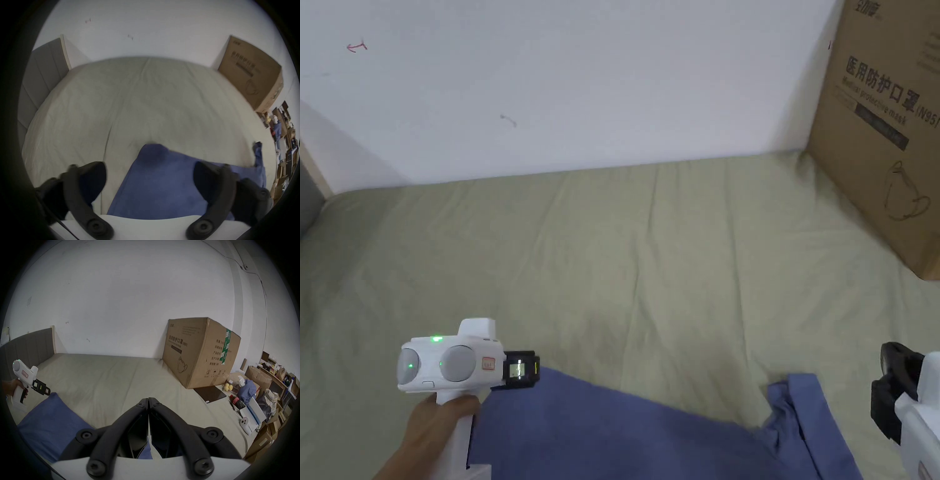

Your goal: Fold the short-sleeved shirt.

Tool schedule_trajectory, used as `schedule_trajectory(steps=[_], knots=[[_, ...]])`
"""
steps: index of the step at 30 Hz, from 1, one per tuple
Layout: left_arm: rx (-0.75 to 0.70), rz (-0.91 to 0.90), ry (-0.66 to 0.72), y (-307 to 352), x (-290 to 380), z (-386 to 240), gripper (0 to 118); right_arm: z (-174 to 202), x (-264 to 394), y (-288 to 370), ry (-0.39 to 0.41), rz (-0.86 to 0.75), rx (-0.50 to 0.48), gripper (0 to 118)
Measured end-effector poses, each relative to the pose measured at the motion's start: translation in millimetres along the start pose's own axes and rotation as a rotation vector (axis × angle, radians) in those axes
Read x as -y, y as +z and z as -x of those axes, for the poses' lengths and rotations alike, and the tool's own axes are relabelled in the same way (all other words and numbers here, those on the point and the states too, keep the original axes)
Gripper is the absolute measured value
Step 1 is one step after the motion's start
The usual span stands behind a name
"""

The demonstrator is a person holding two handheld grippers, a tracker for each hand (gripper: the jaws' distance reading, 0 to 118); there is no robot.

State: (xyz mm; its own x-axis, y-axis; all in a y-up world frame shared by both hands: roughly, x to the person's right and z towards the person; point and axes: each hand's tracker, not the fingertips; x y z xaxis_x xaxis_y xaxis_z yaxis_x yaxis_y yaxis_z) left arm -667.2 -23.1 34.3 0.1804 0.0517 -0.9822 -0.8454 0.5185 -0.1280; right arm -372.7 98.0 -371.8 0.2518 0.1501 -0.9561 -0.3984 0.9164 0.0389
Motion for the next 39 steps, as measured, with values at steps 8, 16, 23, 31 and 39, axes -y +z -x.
schedule_trajectory(steps=[8, 16, 23, 31, 39], knots=[[-0.011, 0.085, -0.093, -62.9, -4.4, -12.9, 73, -0.3, 21.6, -23.0, 0.028, 0.083, 0.021, 0], [-0.027, 0.020, -0.097, -31.9, -3.7, -24.1, 0, -11.9, 33.3, -32.6, -0.022, 0.215, -0.013, 0], [0.054, -0.115, -0.077, 59.8, 5.6, -29.2, 0, -10.6, 83.6, -77.5, -0.101, 0.484, -0.117, 100], [0.071, -0.154, -0.082, 98.9, 17.6, -20.6, 0, 6.6, 129.0, -86.9, -0.062, 0.667, -0.065, 71], [0.044, -0.159, -0.031, 105.7, 29.6, -6.3, 0, 10.2, 103.5, -47.2, -0.149, 0.544, -0.186, 4]])
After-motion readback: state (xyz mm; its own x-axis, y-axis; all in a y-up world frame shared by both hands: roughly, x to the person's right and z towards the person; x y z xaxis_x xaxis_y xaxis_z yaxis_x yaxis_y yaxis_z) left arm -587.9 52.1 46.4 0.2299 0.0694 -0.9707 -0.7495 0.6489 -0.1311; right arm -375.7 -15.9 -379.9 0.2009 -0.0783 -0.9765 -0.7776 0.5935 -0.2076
